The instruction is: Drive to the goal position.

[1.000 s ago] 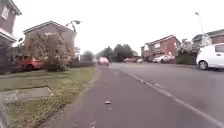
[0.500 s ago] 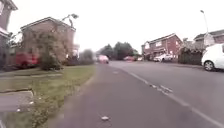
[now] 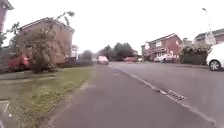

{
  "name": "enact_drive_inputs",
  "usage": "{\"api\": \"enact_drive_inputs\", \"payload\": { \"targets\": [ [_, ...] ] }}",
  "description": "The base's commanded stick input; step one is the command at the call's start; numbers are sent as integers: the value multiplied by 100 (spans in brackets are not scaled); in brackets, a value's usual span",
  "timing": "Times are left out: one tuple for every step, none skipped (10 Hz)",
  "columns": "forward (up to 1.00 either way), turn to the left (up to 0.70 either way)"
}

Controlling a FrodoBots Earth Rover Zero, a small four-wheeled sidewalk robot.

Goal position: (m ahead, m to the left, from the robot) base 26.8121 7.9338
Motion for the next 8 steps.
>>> {"api": "enact_drive_inputs", "payload": {
  "targets": [
    [100, 0],
    [100, 0],
    [100, 0],
    [100, 0],
    [100, 0],
    [100, 0],
    [100, 0],
    [100, 0]
  ]
}}
